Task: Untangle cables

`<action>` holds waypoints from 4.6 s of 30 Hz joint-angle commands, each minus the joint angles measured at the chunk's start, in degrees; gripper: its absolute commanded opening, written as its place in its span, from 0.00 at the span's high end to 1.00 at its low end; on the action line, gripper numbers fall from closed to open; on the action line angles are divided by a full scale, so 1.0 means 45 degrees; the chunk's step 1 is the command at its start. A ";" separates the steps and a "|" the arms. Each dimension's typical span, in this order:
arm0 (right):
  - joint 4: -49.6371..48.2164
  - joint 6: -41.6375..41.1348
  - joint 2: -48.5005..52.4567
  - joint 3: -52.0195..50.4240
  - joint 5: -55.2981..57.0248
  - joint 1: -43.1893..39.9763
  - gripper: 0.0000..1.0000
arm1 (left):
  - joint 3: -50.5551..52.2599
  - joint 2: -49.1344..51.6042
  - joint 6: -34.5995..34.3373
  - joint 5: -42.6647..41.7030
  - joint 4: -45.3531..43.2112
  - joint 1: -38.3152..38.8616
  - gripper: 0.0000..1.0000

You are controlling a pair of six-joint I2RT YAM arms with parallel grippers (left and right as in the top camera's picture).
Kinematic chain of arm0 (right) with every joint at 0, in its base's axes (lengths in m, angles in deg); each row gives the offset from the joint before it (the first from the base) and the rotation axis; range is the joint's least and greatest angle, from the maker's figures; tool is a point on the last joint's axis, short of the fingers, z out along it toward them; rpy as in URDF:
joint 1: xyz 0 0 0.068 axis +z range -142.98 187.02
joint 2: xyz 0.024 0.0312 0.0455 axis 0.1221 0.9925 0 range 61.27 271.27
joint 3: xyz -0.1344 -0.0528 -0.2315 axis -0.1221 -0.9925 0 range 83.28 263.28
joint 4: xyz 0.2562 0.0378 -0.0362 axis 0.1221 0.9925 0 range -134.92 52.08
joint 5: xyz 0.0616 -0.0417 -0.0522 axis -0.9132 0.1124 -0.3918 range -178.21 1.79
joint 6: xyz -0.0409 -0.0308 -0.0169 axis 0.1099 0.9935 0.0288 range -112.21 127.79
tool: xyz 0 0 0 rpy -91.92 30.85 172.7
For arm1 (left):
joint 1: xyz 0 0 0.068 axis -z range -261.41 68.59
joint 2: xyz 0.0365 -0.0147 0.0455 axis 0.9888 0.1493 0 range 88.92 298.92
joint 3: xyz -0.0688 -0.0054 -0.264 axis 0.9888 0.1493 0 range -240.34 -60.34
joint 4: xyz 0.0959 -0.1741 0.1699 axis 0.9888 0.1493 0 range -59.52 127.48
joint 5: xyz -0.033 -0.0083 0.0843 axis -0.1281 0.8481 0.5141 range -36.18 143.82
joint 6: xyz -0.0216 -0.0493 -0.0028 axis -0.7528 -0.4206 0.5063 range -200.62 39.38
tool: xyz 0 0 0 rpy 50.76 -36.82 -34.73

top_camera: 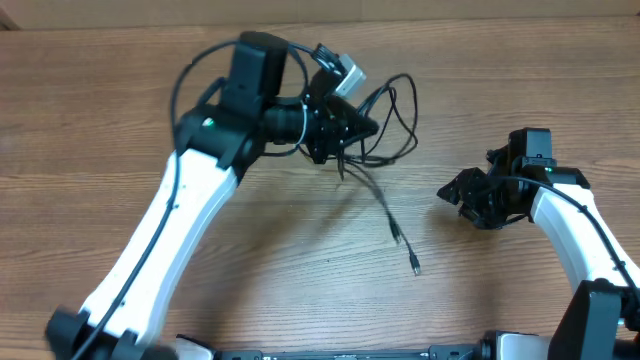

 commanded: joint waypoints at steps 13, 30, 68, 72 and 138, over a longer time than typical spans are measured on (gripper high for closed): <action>-0.0034 0.0146 0.0015 0.0053 -0.0107 0.0049 0.46 | -0.0359 -0.3823 -0.1311 0.4415 -0.4104 -0.1015 0.96; 0.0034 0.0136 0.0015 0.0053 -0.0112 0.0049 0.46 | -0.0359 0.1137 -0.1253 0.3949 0.3220 -0.0500 0.96; 0.1098 0.0146 0.0015 -0.0384 -0.0107 0.1103 0.38 | -0.0301 0.3687 0.0180 0.5187 0.6227 -0.0772 0.63; 0.0685 0.0141 0.0015 -0.0748 -0.0010 0.2079 0.38 | -0.0107 0.3691 0.0180 0.6528 0.6251 -0.0369 0.62; -1.0681 -0.0053 0.0015 -0.2837 -1.4634 0.3254 0.76 | 0.1608 0.3706 -0.0194 0.4002 0.4090 0.0476 0.48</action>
